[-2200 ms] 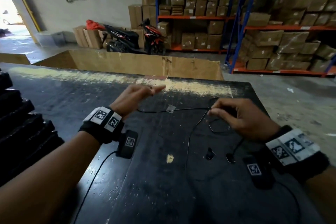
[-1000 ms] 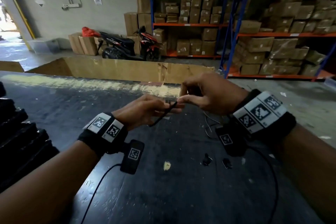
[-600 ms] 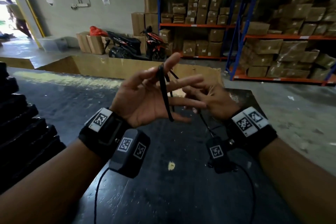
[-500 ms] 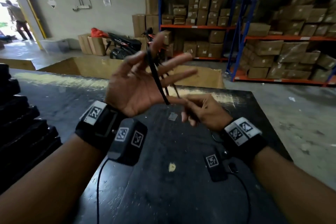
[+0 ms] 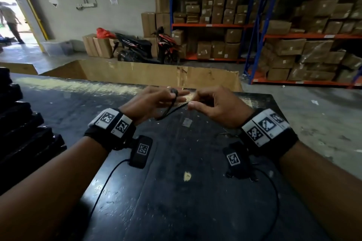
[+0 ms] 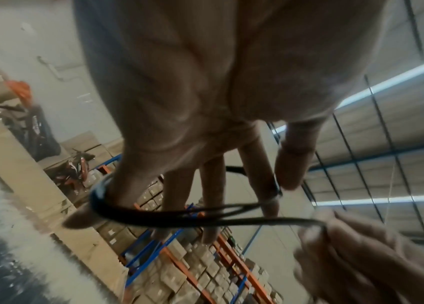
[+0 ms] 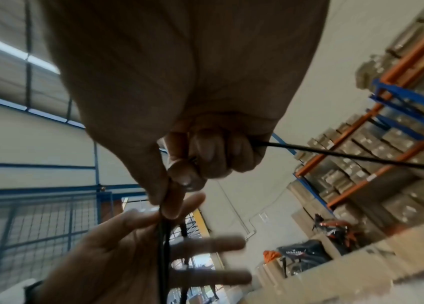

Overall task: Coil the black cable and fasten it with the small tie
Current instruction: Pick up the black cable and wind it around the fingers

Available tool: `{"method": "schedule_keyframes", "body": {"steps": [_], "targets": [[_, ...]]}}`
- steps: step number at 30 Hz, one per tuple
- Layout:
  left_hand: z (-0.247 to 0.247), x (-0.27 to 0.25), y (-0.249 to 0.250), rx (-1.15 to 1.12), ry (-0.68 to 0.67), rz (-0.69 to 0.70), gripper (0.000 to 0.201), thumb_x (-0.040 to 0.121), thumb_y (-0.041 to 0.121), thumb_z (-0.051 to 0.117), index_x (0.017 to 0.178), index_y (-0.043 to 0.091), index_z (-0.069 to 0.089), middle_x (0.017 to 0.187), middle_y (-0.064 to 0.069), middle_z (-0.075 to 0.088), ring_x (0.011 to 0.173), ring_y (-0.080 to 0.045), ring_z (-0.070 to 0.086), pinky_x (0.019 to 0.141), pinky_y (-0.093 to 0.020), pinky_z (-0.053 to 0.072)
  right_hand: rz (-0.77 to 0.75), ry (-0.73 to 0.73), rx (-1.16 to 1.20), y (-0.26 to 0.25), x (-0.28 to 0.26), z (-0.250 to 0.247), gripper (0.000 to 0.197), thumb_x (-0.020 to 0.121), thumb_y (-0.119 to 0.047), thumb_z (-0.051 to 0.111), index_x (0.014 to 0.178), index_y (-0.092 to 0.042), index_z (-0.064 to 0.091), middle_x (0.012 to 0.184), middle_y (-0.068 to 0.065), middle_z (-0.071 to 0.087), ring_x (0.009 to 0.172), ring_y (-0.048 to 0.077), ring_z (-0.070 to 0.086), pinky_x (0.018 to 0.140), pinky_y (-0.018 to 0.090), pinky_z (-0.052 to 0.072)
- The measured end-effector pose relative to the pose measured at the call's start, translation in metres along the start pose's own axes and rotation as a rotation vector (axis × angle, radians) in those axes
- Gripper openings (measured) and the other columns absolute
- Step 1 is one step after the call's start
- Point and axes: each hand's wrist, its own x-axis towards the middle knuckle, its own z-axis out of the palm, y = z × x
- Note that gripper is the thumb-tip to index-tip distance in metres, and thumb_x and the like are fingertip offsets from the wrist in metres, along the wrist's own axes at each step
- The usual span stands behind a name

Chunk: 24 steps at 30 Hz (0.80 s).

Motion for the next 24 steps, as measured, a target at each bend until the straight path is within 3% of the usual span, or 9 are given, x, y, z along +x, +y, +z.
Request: {"method": "schedule_keyframes", "body": {"steps": [3, 6, 9, 12, 15, 17, 20, 22, 24], "targets": [[0.010, -0.005, -0.011, 0.027, -0.081, -0.112, 0.041, 0.088, 0.029, 0.062, 0.117, 0.004, 0.074, 0.126, -0.011, 0.075, 0.129, -0.032, 0.062, 0.095, -0.052, 0.044, -0.019, -0.008, -0.057, -0.005, 0.011, -0.010, 0.013, 0.086, -0.024, 0.080, 0.085, -0.011, 0.078, 0.074, 0.001, 0.074, 0.064, 0.012, 0.065, 0.060, 0.023, 0.048], [0.015, -0.012, -0.018, -0.202, -0.319, -0.205, 0.055, 0.090, 0.031, 0.060, 0.143, 0.015, 0.059, 0.144, -0.016, 0.062, 0.144, -0.039, 0.046, 0.091, -0.047, 0.047, -0.054, 0.013, 0.057, -0.002, 0.019, -0.020, 0.011, 0.085, -0.016, 0.080, 0.088, -0.005, 0.079, 0.088, 0.008, 0.079, 0.080, 0.022, 0.075, 0.071, 0.033, 0.061], [0.023, -0.021, -0.014, -0.565, -0.574, -0.144, 0.052, 0.093, 0.033, 0.058, 0.144, 0.022, 0.056, 0.156, -0.025, 0.047, 0.151, -0.048, 0.030, 0.109, -0.071, 0.027, -0.077, 0.024, 0.251, 0.003, 0.019, -0.016, 0.014, 0.090, -0.010, 0.073, 0.097, 0.001, 0.078, 0.091, 0.023, 0.077, 0.073, 0.031, 0.071, 0.066, 0.037, 0.058], [0.027, -0.025, 0.001, -0.788, -0.630, 0.040, 0.047, 0.099, 0.032, 0.035, 0.141, 0.022, 0.056, 0.161, -0.028, 0.034, 0.152, -0.054, 0.019, 0.107, -0.086, -0.001, -0.022, 0.052, 0.476, 0.008, 0.012, 0.007, 0.015, 0.094, 0.004, 0.061, 0.103, 0.006, 0.074, 0.088, 0.020, 0.073, 0.068, 0.013, 0.067, 0.065, 0.024, 0.052], [0.019, -0.021, 0.018, -0.878, -0.579, 0.238, 0.051, 0.100, 0.035, 0.028, 0.142, 0.023, 0.055, 0.161, -0.028, 0.034, 0.151, -0.054, 0.018, 0.105, -0.087, -0.003, 0.061, 0.100, 0.498, 0.020, 0.005, 0.040, 0.021, 0.098, 0.002, 0.059, 0.096, -0.006, 0.079, 0.073, 0.027, 0.070, 0.056, 0.019, 0.063, 0.056, 0.031, 0.052], [0.010, -0.016, 0.030, -0.875, -0.480, 0.325, 0.048, 0.101, 0.035, 0.031, 0.142, 0.026, 0.052, 0.163, -0.027, 0.029, 0.151, -0.054, 0.021, 0.104, -0.088, -0.001, 0.139, 0.065, 0.513, 0.024, -0.002, 0.060, 0.020, 0.100, -0.008, 0.059, 0.108, -0.006, 0.078, 0.070, 0.021, 0.069, 0.048, 0.012, 0.059, 0.051, 0.022, 0.051], [-0.003, -0.007, 0.043, -0.738, -0.225, 0.331, 0.047, 0.099, 0.034, 0.038, 0.142, 0.028, 0.055, 0.160, -0.024, 0.040, 0.148, -0.048, 0.034, 0.105, -0.086, 0.015, 0.201, -0.027, 0.519, 0.021, -0.008, 0.076, 0.027, 0.103, -0.013, 0.055, 0.120, -0.002, 0.072, 0.069, 0.015, 0.067, 0.051, 0.015, 0.059, 0.051, 0.020, 0.051], [-0.010, -0.002, 0.045, -0.540, -0.031, 0.280, 0.050, 0.098, 0.032, 0.040, 0.145, 0.026, 0.054, 0.153, -0.016, 0.053, 0.145, -0.038, 0.046, 0.096, -0.069, 0.048, 0.191, -0.051, 0.472, 0.010, -0.009, 0.072, 0.026, 0.103, -0.016, 0.055, 0.115, -0.001, 0.073, 0.064, 0.011, 0.065, 0.052, 0.015, 0.059, 0.050, 0.021, 0.049], [-0.014, -0.002, 0.039, -0.303, 0.082, 0.220, 0.050, 0.094, 0.029, 0.045, 0.141, 0.022, 0.059, 0.143, -0.007, 0.065, 0.136, -0.024, 0.057, 0.084, -0.044, 0.060, 0.157, -0.039, 0.423, -0.002, -0.007, 0.058, 0.024, 0.101, -0.015, 0.059, 0.107, 0.003, 0.074, 0.058, 0.011, 0.062, 0.047, 0.012, 0.055, 0.048, 0.020, 0.045]]}}
